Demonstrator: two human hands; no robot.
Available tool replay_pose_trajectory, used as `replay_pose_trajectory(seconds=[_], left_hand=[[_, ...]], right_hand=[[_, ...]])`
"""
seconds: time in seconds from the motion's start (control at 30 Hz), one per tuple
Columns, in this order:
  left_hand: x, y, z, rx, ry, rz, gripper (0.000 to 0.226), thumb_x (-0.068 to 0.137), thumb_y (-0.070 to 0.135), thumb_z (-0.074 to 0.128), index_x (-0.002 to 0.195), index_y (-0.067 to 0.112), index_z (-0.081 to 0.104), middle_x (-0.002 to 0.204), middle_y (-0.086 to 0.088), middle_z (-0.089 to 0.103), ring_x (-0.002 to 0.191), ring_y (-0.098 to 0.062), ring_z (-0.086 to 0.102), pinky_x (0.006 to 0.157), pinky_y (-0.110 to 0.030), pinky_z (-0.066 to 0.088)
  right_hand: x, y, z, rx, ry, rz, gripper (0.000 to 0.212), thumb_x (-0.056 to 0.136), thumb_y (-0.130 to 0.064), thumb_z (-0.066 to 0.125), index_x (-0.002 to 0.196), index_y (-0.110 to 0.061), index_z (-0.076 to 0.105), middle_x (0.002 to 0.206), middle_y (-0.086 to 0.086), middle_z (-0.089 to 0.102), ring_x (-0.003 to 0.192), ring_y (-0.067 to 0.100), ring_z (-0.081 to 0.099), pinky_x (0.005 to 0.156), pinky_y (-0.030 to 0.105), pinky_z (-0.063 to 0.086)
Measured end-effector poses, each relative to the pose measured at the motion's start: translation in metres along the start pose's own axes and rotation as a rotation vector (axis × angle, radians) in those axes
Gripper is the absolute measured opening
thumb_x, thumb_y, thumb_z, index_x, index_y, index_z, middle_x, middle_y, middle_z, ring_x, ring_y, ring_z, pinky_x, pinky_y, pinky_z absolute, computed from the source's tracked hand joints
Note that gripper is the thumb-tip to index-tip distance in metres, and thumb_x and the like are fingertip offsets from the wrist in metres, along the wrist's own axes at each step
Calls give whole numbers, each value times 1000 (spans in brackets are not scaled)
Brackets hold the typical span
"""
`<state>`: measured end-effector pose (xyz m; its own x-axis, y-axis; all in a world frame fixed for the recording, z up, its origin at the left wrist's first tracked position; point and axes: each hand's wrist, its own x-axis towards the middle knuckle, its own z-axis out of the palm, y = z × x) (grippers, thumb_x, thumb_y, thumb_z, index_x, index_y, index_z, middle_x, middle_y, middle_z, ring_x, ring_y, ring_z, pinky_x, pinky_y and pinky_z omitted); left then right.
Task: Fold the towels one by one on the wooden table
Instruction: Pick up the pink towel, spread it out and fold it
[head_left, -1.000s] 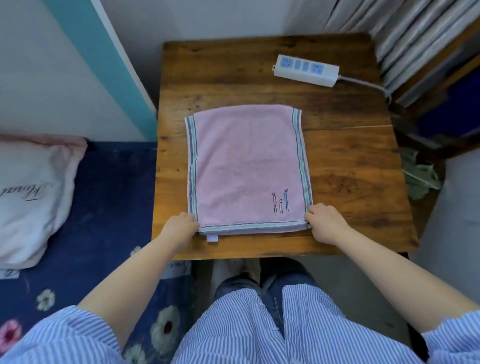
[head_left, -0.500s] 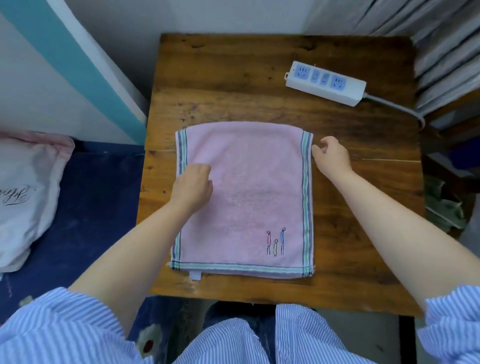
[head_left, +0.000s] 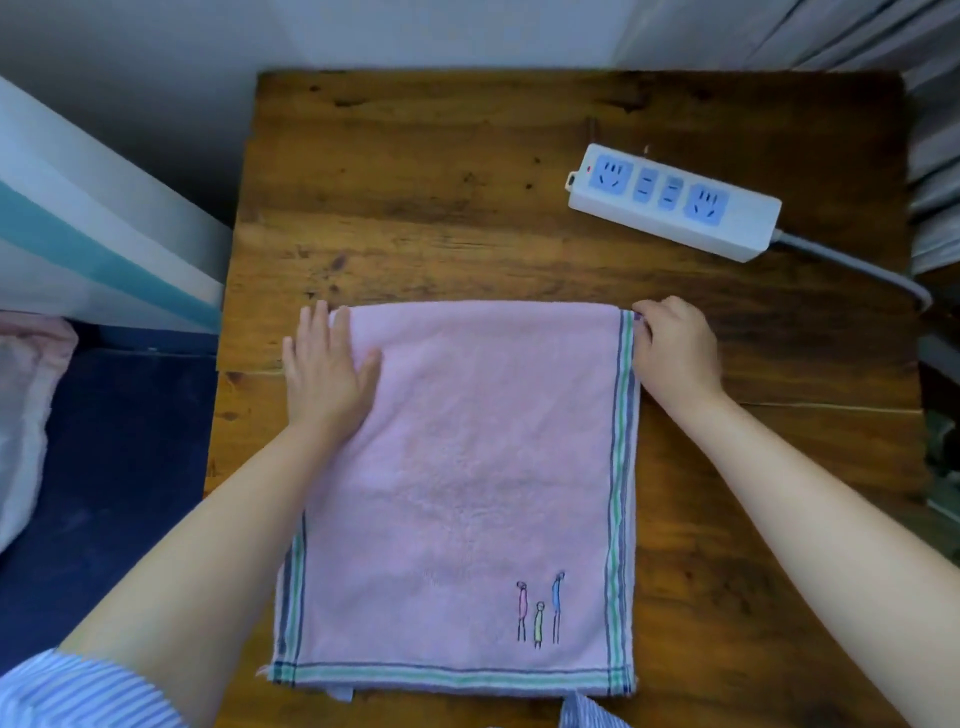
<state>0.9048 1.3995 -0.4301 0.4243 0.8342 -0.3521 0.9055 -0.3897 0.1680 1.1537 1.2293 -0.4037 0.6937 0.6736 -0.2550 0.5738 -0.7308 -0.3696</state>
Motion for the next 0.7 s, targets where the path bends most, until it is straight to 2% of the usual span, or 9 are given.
replay_pose_trajectory(seconds=[0.07, 0.13, 0.27, 0.37, 0.43, 0.47, 0.53, 0.6, 0.7], left_hand=[[9, -3, 0, -7, 13, 14, 56, 98, 30, 32, 147, 9, 16, 157, -10, 7, 146, -24, -1, 117, -43, -1], [17, -7, -3, -52, 49, 1, 49, 99, 25, 31, 145, 8, 26, 156, -12, 12, 145, -27, 4, 117, -45, 1], [34, -19, -17, -53, 123, 77, 32, 94, 16, 44, 116, -5, 55, 141, -20, 37, 134, -35, 28, 111, -44, 21], [39, -20, -29, 0, 80, 134, 27, 95, 16, 42, 100, -7, 55, 114, -23, 51, 112, -37, 43, 89, -42, 36], [40, -17, -38, -58, 57, 99, 26, 98, 20, 38, 98, -2, 50, 90, -19, 50, 89, -35, 49, 67, -37, 35], [41, -15, -42, -83, 51, 70, 27, 99, 24, 36, 100, -1, 47, 85, -15, 49, 80, -32, 49, 62, -35, 33], [42, -12, -55, -72, 79, 53, 29, 99, 28, 36, 104, 0, 45, 85, -13, 50, 74, -29, 48, 60, -34, 34], [42, -9, -71, -48, 167, 82, 32, 97, 29, 41, 108, -1, 47, 90, -17, 53, 78, -32, 50, 64, -35, 36], [35, -8, -95, -48, 280, 179, 34, 96, 27, 46, 106, -4, 54, 96, -23, 58, 88, -39, 53, 67, -35, 35]], right_hand=[[2, 0, 6, -104, 19, -24, 36, 94, -8, 41, 129, -2, 49, 121, 18, 53, 112, 31, 47, 90, 36, 43], [4, -2, 7, -155, 25, -50, 39, 92, -4, 43, 130, -2, 48, 125, 18, 48, 115, 32, 42, 93, 38, 39], [15, -10, -6, -160, -129, -107, 43, 91, -10, 45, 133, -7, 44, 133, 13, 46, 124, 28, 38, 102, 39, 34], [28, -16, -18, -259, -307, -169, 31, 88, -9, 49, 118, -6, 54, 116, 13, 57, 108, 28, 51, 88, 39, 47], [36, -19, -26, -305, -401, -194, 14, 87, -6, 51, 94, -8, 63, 97, 8, 58, 89, 24, 54, 73, 33, 49], [40, -21, -30, -332, -421, -202, 12, 87, -6, 52, 86, -9, 63, 89, 5, 55, 84, 22, 52, 68, 31, 45], [47, -24, -42, -295, -363, -204, 14, 89, -8, 52, 95, -7, 65, 87, 4, 51, 83, 21, 48, 68, 30, 40], [52, -27, -55, -199, -211, -194, 22, 90, -8, 51, 108, -3, 62, 101, 14, 55, 91, 25, 49, 76, 34, 41], [43, -30, -75, -143, 21, -277, 22, 89, -5, 51, 106, 4, 62, 111, 22, 59, 107, 36, 51, 89, 39, 42]])
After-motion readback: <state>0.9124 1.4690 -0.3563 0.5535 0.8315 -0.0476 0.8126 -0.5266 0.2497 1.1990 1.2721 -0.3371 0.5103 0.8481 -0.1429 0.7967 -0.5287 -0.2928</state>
